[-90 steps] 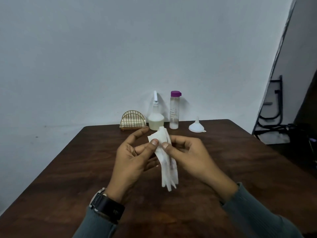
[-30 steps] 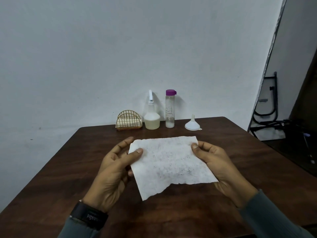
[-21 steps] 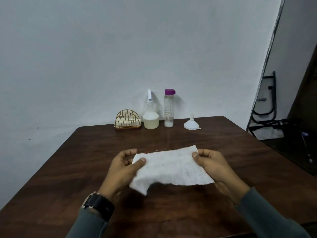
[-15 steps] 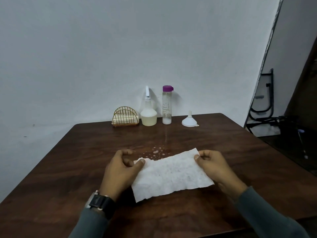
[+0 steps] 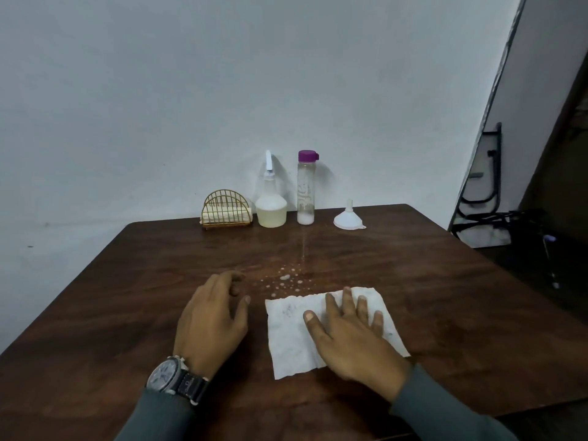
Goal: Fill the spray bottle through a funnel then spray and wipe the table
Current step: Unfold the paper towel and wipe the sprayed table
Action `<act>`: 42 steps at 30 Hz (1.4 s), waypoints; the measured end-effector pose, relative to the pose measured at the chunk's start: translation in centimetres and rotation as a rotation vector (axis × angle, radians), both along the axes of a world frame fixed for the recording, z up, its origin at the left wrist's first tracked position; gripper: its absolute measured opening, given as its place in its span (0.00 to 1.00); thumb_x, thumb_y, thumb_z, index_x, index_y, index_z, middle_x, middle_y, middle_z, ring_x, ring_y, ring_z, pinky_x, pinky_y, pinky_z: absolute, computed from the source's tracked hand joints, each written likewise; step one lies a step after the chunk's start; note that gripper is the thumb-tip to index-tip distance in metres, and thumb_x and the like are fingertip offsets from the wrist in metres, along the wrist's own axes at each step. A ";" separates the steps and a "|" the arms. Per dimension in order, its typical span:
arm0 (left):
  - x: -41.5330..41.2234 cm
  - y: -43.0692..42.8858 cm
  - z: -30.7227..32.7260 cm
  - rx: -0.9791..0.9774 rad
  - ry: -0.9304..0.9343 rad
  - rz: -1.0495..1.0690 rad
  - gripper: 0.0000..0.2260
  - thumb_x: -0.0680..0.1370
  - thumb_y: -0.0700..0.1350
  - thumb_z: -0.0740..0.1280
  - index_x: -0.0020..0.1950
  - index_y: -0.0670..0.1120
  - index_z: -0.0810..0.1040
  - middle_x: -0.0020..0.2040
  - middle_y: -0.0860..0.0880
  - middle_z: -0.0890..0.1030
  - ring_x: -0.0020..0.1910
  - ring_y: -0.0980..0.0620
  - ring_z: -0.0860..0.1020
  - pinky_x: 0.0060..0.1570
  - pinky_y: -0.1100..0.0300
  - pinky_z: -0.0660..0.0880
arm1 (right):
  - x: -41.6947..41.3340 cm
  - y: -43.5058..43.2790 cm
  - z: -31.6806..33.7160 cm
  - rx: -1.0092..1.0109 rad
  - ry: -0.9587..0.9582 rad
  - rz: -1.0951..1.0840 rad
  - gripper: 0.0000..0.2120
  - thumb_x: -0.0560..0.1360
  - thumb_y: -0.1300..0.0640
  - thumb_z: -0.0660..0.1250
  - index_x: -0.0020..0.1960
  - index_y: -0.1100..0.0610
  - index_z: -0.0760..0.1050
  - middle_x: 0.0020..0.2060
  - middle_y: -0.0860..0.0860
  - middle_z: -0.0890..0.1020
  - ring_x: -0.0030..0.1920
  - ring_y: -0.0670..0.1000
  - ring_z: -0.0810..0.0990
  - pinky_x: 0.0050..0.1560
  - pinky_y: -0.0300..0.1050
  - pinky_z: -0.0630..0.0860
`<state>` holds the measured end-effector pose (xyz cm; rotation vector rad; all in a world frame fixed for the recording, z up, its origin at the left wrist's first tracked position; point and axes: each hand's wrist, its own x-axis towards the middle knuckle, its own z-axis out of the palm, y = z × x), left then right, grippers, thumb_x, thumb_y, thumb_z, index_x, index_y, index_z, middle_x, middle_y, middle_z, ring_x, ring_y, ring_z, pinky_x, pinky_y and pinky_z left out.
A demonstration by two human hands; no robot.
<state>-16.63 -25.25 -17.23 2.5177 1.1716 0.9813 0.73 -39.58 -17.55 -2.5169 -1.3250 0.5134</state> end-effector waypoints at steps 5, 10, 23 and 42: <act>0.2 2.5 -0.6 0.075 0.148 -0.022 0.15 0.80 0.51 0.67 0.66 0.51 0.77 0.59 0.53 0.79 0.51 0.50 0.80 0.49 0.49 0.79 | 0.6 4.1 -1.1 -0.118 -0.131 -0.051 0.42 0.78 0.28 0.37 0.83 0.52 0.36 0.81 0.58 0.30 0.79 0.67 0.29 0.74 0.73 0.30; -2.2 6.1 -0.2 0.022 0.087 0.026 0.15 0.79 0.49 0.69 0.66 0.51 0.77 0.58 0.51 0.81 0.54 0.48 0.81 0.52 0.48 0.79 | 1.1 8.7 -1.3 -0.101 -0.179 0.016 0.43 0.76 0.26 0.39 0.84 0.49 0.40 0.82 0.57 0.35 0.80 0.67 0.31 0.74 0.73 0.30; -8.2 10.1 -1.2 0.011 -0.085 0.225 0.18 0.77 0.48 0.72 0.66 0.51 0.76 0.56 0.52 0.81 0.50 0.49 0.82 0.45 0.49 0.81 | -2.8 24.7 -0.6 -0.016 -0.220 0.385 0.37 0.80 0.30 0.41 0.84 0.46 0.46 0.84 0.47 0.42 0.83 0.56 0.39 0.80 0.63 0.36; -8.0 10.4 -1.0 0.063 -0.176 0.271 0.13 0.82 0.50 0.65 0.67 0.50 0.76 0.47 0.52 0.81 0.46 0.48 0.80 0.44 0.46 0.81 | -2.0 28.8 -0.7 -0.010 -0.272 0.550 0.42 0.72 0.20 0.37 0.82 0.37 0.44 0.84 0.45 0.42 0.83 0.57 0.40 0.78 0.68 0.37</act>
